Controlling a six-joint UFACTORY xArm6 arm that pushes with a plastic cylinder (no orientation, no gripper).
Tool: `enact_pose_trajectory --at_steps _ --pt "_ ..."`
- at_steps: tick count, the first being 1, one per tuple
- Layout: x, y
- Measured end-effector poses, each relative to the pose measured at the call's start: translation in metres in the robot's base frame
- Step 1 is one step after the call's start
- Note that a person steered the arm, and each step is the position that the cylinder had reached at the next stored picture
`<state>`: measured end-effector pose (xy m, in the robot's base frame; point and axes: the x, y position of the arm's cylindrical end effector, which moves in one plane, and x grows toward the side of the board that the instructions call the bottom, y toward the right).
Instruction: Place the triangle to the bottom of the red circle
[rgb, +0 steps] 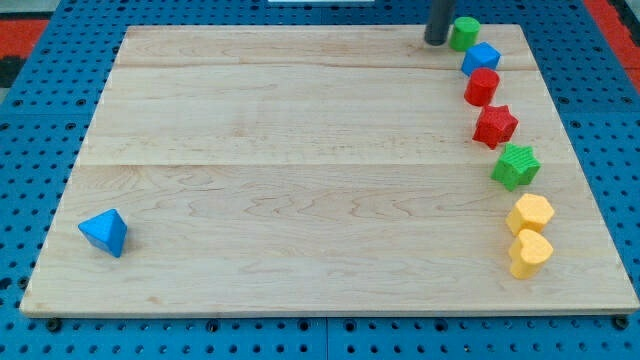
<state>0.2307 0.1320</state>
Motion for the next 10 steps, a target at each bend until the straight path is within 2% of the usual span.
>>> enact_pose_trajectory --at_steps 1,2,3,4,5,6,8,10 --pt "0.050 -0.096" --pt "0.108 -0.234" --pt "0.181 -0.347" --pt "0.271 -0.376" --pt "0.324 -0.378" --pt "0.353 -0.368" --pt "0.283 -0.297" --pt "0.283 -0.148"
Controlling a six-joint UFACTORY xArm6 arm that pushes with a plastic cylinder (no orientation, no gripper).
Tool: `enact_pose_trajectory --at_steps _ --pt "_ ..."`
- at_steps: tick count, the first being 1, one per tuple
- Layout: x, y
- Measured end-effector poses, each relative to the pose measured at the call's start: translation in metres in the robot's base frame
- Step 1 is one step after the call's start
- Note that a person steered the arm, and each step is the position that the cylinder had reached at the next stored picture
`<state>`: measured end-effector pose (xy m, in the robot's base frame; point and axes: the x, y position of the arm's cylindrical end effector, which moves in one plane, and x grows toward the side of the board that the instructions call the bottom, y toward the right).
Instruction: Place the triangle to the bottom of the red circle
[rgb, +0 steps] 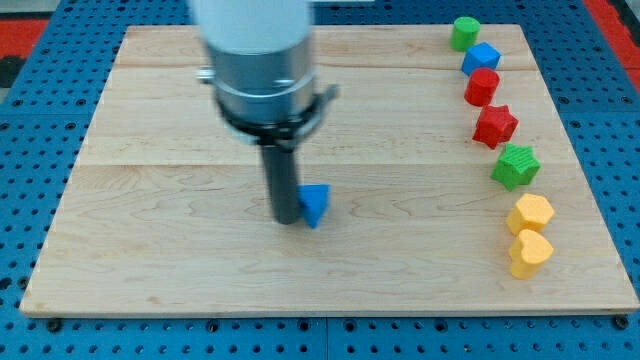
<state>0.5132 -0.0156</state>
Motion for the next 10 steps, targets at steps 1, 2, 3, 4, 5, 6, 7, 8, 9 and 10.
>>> enact_pose_trajectory --at_steps 1,2,3,4,5,6,7,8,9,10 --pt "-0.003 0.057" --pt "-0.019 0.079" --pt "-0.060 0.099" --pt "-0.098 0.132" --pt "-0.114 0.184" --pt "-0.127 0.187" --pt "-0.123 0.114" --pt "-0.132 0.103" --pt "-0.179 0.122" --pt "-0.170 0.137"
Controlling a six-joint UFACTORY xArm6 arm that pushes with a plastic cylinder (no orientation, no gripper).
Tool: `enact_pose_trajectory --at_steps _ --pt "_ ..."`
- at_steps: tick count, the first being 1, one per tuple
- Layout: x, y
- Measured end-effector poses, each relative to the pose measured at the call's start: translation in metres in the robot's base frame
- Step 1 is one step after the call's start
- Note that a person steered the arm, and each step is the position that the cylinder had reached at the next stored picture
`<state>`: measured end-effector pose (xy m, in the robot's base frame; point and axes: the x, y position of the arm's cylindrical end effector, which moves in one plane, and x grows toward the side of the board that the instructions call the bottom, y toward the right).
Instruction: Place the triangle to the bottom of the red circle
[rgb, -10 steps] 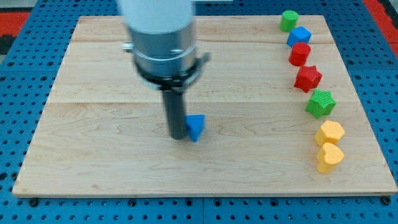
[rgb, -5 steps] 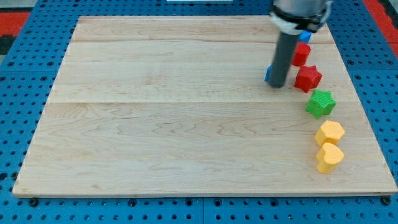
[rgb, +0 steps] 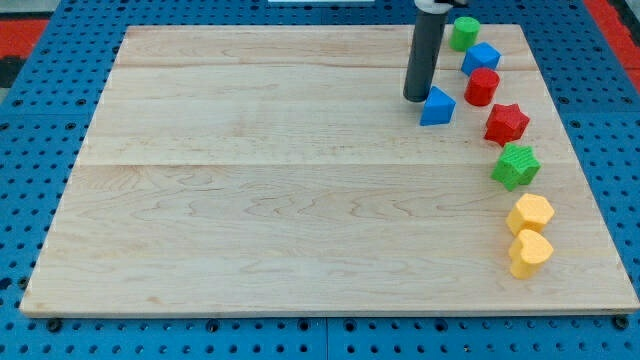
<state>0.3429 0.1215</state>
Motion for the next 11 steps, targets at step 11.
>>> enact_pose_trajectory --at_steps 11 --pt "-0.005 0.146"
